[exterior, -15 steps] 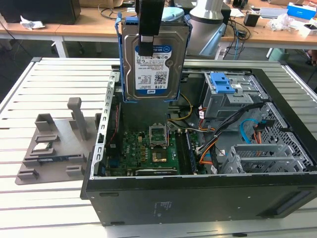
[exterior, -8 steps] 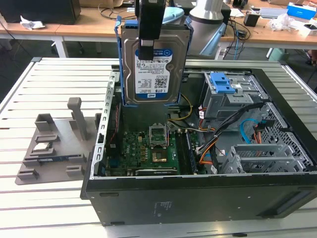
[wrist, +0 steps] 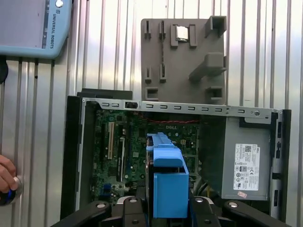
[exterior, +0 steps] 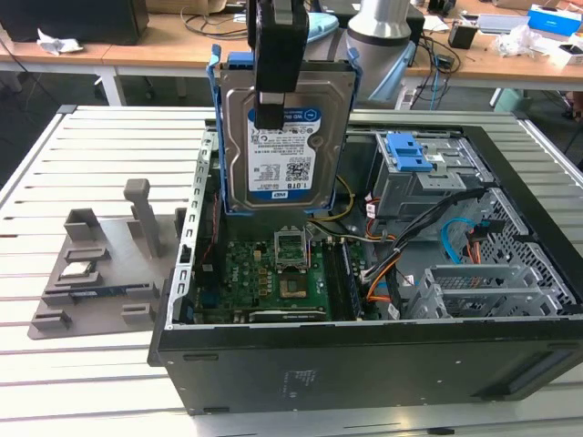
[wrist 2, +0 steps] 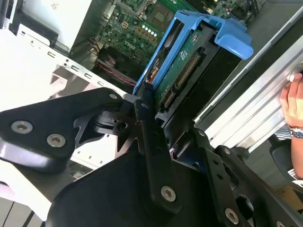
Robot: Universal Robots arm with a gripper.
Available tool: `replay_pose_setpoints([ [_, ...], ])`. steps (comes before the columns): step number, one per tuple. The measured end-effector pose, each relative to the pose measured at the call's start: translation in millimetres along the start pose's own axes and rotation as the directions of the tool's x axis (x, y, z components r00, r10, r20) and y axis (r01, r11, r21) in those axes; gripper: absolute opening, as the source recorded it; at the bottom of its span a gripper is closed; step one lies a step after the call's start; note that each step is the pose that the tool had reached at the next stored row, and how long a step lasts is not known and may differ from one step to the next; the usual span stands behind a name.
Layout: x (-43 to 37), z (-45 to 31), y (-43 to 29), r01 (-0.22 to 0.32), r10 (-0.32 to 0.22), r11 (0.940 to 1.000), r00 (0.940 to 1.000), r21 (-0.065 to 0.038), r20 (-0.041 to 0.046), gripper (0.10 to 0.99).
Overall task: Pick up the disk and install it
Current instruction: 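Pick up the disk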
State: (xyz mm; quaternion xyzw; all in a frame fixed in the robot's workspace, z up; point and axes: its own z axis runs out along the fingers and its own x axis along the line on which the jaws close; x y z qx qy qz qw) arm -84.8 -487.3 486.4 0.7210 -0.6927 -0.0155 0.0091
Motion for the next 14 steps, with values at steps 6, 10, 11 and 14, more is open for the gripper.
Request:
replay_pose_setpoints([
  [6, 23.6, 0.2, 1.0, 0.000, 0.000, 1.0000, 1.0000, 0.000, -0.0001, 0.365],
  [10, 42.5, 0.3, 1.7, 0.000, 0.000, 1.0000, 1.0000, 0.000, -0.0001, 0.365],
  [11, 46.4, 0.4, 1.8, 0.000, 0.000, 1.0000, 1.0000, 0.000, -0.0001, 0.365],
  [14, 56.3, 0.7, 2.2, 0.000, 0.000, 1.0000, 1.0000, 0.000, -0.0001, 0.365],
])
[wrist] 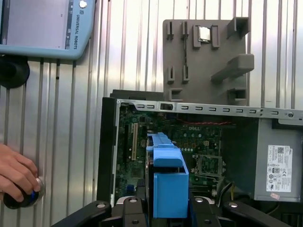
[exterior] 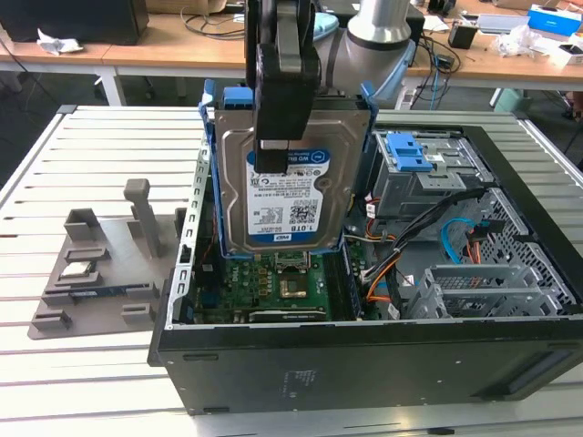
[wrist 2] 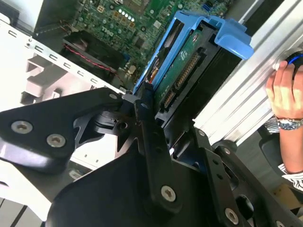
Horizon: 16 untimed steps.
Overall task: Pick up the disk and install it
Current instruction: 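Pick up the disk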
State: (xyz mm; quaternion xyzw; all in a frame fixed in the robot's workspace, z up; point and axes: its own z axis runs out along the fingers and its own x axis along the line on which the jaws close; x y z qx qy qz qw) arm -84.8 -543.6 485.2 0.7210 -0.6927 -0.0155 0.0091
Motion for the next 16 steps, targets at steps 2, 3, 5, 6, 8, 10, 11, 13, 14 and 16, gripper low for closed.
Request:
replay_pose_setpoints([
  [2, 3.1, 0.1, -0.6, 0.000, 0.000, 1.0000, 1.0000, 0.000, 0.0001, 0.365],
  [3, 3.9, 0.2, -2.7, 0.000, 0.000, 1.0000, 1.0000, 0.000, 0.0001, 0.365],
  [5, 4.9, -0.1, -14.6, 0.000, 0.000, 1.0000, 1.0000, 0.000, 0.0001, 0.365],
  [6, 5.3, -0.4, -20.6, 0.000, 0.000, 1.0000, 1.0000, 0.000, 0.0000, 0.365],
  [8, 5.6, -0.6, -27.1, 0.000, 0.000, 1.0000, 1.0000, 0.000, 0.0000, 0.365],
  [10, 6.0, -0.7, -33.3, 0.000, 0.000, 1.0000, 1.0000, 0.000, 0.0000, 0.365],
  [11, 6.1, -0.8, -35.3, 0.000, 0.000, 1.0000, 1.0000, 0.000, 0.0000, 0.365],
  [13, 6.3, -0.9, -39.5, 0.000, 0.000, 1.0000, 1.0000, 0.000, 0.0000, 0.365],
  [14, 6.4, -1.0, -41.9, 0.000, 0.000, 1.0000, 1.0000, 0.000, 0.0000, 0.365],
  [16, 6.6, -1.1, -45.7, 0.000, 0.000, 1.0000, 1.0000, 0.000, 0.0000, 0.365],
])
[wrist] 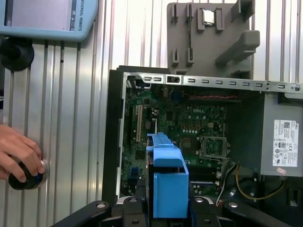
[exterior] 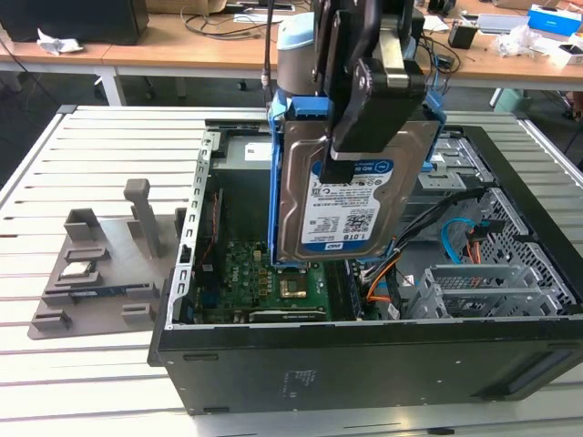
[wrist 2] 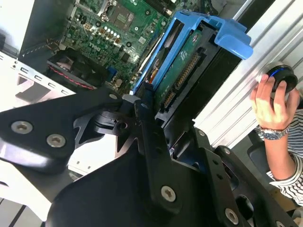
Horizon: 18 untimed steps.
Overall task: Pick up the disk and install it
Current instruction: 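Pick up the disk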
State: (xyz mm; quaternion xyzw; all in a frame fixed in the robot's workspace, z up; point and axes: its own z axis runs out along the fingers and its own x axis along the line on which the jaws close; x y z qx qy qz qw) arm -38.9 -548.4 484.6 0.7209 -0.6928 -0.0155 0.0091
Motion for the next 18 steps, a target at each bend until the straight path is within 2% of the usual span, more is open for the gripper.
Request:
replay_pose_setpoints([
  [18, 2.4, -0.8, -29.7, 0.000, 0.000, 1.0000, 1.0000, 0.000, 0.0001, 0.365],
])
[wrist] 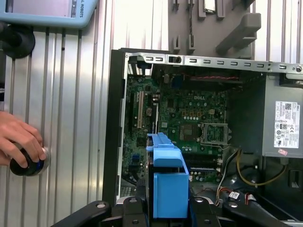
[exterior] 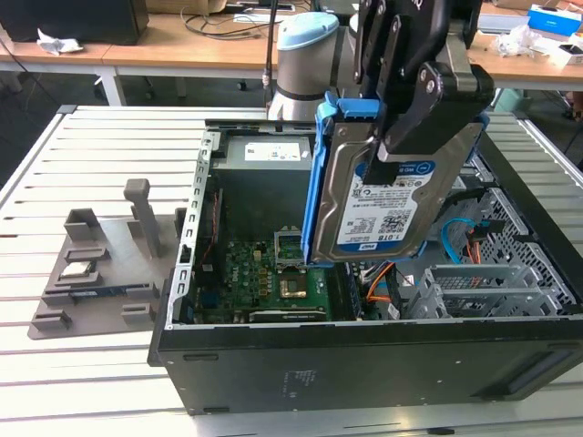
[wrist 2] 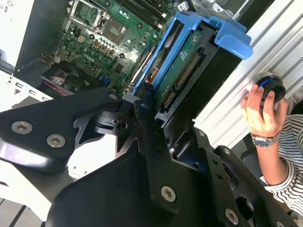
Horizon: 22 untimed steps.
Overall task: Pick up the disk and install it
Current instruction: 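Pick up the disk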
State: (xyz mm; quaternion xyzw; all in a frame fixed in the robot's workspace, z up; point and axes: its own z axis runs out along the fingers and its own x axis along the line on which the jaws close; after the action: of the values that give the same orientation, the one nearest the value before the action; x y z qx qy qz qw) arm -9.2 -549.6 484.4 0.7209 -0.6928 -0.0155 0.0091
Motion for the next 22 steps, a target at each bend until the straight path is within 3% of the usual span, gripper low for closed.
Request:
replay_pose_setpoints([
  [10, 1.2, -0.5, -21.9, 0.000, 0.000, 1.0000, 1.0000, 0.000, 0.0000, 0.365],
  [11, 1.4, -0.7, -28.1, 0.000, 0.000, 1.0000, 1.0000, 0.000, 0.0000, 0.365],
  [13, 1.7, -0.8, -33.3, 0.000, 0.000, 1.0000, 1.0000, 0.000, 0.0000, 0.365],
  [22, 2.4, -1.2, -48.4, 0.000, 0.000, 1.0000, 1.0000, 0.000, 0.0000, 0.365],
])
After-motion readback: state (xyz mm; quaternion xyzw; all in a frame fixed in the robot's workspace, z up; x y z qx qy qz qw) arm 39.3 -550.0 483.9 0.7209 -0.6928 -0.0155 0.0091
